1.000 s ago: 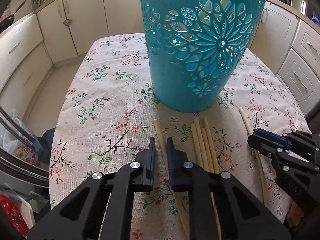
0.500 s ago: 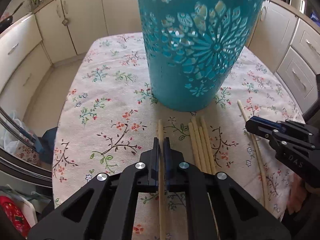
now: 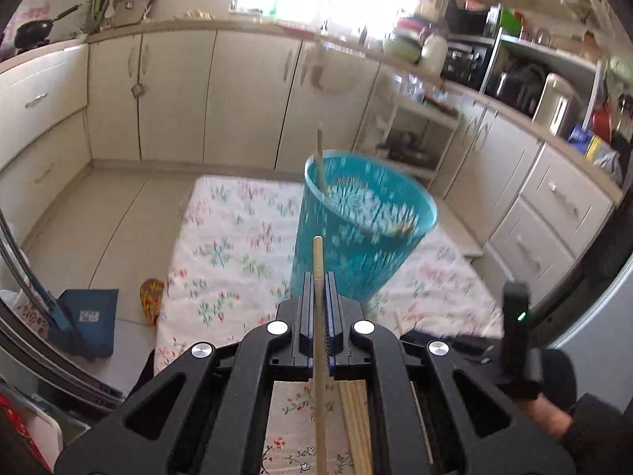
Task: Organize utensils
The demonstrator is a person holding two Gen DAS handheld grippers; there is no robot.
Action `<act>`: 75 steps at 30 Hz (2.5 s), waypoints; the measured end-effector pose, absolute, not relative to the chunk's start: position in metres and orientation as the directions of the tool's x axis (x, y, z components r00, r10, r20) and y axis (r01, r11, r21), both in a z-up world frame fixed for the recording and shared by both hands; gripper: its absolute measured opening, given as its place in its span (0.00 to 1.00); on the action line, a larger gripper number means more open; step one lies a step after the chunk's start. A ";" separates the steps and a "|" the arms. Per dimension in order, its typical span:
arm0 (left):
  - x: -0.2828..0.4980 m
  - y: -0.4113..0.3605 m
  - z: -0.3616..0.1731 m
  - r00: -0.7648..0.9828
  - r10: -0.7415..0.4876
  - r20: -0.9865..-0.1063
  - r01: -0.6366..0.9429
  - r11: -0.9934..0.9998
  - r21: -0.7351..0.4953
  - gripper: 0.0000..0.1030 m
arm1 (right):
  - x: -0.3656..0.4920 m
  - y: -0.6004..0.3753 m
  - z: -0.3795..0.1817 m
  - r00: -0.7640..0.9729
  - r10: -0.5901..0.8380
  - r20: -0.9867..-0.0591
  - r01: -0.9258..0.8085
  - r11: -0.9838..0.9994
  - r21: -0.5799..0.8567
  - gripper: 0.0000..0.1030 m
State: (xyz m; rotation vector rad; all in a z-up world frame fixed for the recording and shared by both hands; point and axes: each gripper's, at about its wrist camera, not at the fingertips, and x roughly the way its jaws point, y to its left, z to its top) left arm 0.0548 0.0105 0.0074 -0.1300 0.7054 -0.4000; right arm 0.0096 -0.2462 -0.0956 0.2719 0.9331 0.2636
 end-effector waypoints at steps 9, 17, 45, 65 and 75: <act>0.073 0.010 0.080 0.798 -0.454 -0.396 0.336 0.881 -0.334 0.04 | 0.007 -0.247 -0.095 0.568 0.342 -0.748 -0.106 0.932 0.346 0.13; 0.110 -0.018 0.116 0.869 -0.443 -0.220 0.357 0.870 -0.340 0.04 | 0.006 -0.251 -0.095 0.566 0.363 -0.740 -0.106 0.923 0.371 0.13; 0.163 -0.068 0.036 0.856 -0.360 -0.370 0.293 0.929 -0.226 0.05 | 0.005 -0.250 -0.094 0.566 0.377 -0.734 -0.120 0.918 0.379 0.18; 0.089 0.037 -0.050 0.822 -0.105 -0.560 0.036 0.991 -0.132 0.58 | -0.001 -0.222 -0.087 0.571 0.238 -0.785 -0.153 0.971 0.183 0.19; 0.099 0.010 -0.097 0.748 -0.108 -0.655 0.062 0.994 -0.092 0.76 | 0.002 -0.221 -0.083 0.542 0.174 -0.822 -0.155 0.982 0.106 0.19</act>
